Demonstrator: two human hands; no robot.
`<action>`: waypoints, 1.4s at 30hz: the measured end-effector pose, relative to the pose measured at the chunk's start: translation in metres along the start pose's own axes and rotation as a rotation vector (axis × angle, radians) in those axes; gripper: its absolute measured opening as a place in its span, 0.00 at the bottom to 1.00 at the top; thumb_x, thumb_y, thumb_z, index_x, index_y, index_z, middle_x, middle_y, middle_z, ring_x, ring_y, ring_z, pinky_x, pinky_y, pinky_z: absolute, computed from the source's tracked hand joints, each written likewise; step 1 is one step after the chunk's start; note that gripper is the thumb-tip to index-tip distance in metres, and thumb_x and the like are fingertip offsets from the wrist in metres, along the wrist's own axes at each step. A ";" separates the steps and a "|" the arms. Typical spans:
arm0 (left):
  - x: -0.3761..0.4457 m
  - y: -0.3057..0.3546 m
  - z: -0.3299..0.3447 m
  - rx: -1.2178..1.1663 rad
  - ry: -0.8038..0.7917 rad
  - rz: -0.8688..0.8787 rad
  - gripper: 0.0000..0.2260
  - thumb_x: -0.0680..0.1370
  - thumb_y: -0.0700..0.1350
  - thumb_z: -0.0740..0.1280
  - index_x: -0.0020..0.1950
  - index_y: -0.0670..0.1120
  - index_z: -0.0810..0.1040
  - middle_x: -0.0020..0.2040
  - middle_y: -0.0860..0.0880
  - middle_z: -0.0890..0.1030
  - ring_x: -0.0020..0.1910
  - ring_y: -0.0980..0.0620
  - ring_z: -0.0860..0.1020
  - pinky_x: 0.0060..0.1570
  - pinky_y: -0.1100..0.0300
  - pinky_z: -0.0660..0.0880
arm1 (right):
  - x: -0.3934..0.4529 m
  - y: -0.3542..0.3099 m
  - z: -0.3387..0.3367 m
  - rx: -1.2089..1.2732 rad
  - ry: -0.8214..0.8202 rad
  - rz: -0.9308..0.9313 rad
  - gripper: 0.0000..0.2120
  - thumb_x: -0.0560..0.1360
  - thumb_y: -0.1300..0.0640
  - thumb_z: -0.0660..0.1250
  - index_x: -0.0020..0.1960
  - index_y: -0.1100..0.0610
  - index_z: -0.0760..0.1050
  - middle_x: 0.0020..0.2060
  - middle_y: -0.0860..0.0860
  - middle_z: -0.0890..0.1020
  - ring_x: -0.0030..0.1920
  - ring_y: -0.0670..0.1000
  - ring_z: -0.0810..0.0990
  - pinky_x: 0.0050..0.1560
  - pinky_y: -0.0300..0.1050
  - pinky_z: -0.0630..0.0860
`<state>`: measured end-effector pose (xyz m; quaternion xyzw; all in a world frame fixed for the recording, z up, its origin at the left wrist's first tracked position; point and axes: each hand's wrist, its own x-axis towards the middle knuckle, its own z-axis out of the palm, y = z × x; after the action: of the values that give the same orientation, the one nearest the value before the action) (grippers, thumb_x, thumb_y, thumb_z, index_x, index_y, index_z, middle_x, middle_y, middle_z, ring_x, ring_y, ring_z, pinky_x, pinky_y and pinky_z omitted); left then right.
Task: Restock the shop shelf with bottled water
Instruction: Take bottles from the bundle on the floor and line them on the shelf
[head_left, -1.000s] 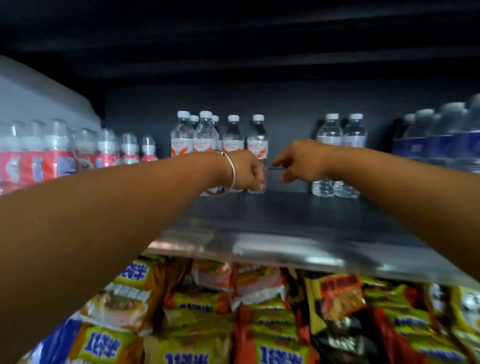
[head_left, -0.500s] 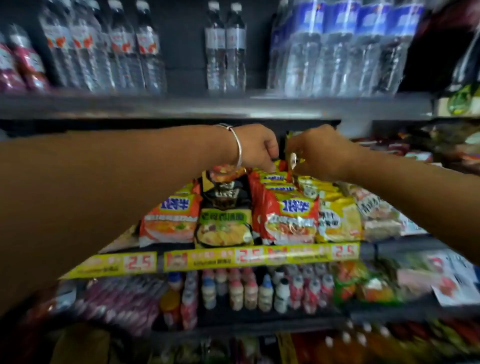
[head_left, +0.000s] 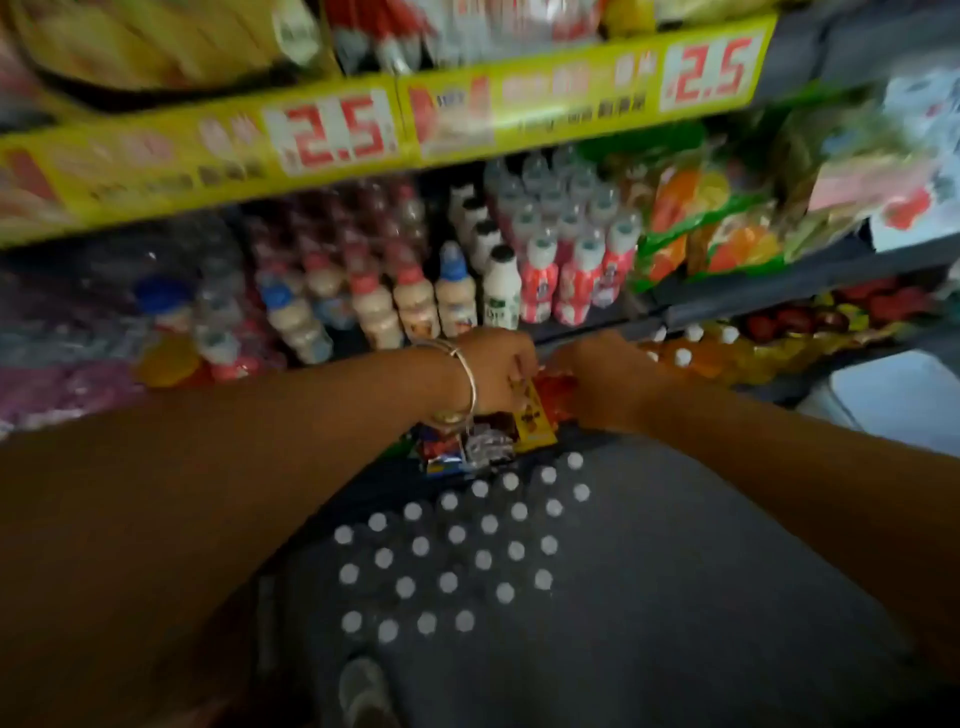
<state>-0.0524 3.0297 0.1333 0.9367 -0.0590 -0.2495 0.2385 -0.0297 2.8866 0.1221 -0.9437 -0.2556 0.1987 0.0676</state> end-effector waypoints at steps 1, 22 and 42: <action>0.015 -0.016 0.027 -0.018 -0.013 -0.016 0.16 0.74 0.37 0.69 0.61 0.39 0.73 0.58 0.39 0.77 0.57 0.41 0.76 0.54 0.59 0.71 | 0.011 0.008 0.032 0.035 -0.038 0.028 0.11 0.76 0.60 0.63 0.57 0.60 0.77 0.53 0.59 0.80 0.54 0.59 0.78 0.51 0.48 0.74; 0.223 -0.176 0.354 0.016 -0.026 0.003 0.19 0.73 0.42 0.70 0.63 0.44 0.71 0.62 0.43 0.70 0.61 0.43 0.71 0.62 0.49 0.69 | 0.133 0.160 0.435 0.472 -0.111 0.771 0.22 0.72 0.54 0.70 0.63 0.61 0.70 0.59 0.58 0.77 0.59 0.58 0.76 0.49 0.46 0.72; 0.223 -0.170 0.353 0.027 0.042 0.077 0.20 0.72 0.40 0.71 0.62 0.43 0.71 0.61 0.43 0.70 0.60 0.45 0.71 0.62 0.53 0.69 | 0.103 0.180 0.435 0.715 0.225 0.567 0.32 0.66 0.60 0.77 0.66 0.57 0.67 0.62 0.56 0.76 0.63 0.57 0.73 0.61 0.50 0.71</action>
<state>-0.0356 2.9804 -0.3144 0.9419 -0.0936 -0.2197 0.2363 -0.0444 2.7959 -0.3506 -0.9096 0.1055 0.1812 0.3588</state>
